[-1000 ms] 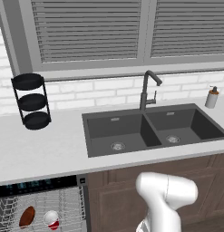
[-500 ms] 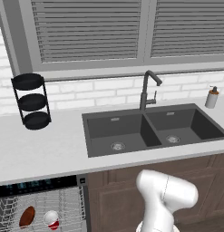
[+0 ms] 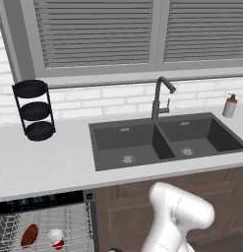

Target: Pick up the cup and bowl from the counter, place them in the dishwasher, and close the dishwasher door.

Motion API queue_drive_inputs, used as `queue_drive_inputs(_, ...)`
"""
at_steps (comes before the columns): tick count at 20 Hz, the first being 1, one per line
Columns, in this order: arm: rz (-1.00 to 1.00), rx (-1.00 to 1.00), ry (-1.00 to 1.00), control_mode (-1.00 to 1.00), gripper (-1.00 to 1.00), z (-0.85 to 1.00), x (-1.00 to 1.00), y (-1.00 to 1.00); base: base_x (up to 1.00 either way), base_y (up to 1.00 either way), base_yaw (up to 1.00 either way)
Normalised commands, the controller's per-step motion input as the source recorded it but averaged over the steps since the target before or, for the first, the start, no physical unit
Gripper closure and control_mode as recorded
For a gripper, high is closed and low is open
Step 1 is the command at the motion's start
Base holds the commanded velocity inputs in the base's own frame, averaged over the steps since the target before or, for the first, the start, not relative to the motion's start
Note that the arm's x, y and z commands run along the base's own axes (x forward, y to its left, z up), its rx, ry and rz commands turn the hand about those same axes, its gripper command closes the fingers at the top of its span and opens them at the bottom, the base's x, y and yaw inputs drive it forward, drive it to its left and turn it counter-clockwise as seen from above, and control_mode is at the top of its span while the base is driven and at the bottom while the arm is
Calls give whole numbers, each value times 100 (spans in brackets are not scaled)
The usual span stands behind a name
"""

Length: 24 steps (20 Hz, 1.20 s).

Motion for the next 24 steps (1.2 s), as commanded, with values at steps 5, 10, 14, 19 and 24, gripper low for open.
queue_drive_inputs(5,9,-20,-28,-100,-100,-100,53,0,0,0,0)
queue_drive_inputs(10,7,-16,-30,-100,-100,-100,83,-24,0,0,0)
queue_drive_inputs(14,6,-14,-34,-100,-100,-100,100,-47,0,0,0)
queue_drive_inputs(19,3,-14,-36,-100,-100,-84,94,-33,0,0,0)
queue_drive_inputs(24,0,-8,-37,-100,-100,-54,92,-40,0,0,0)
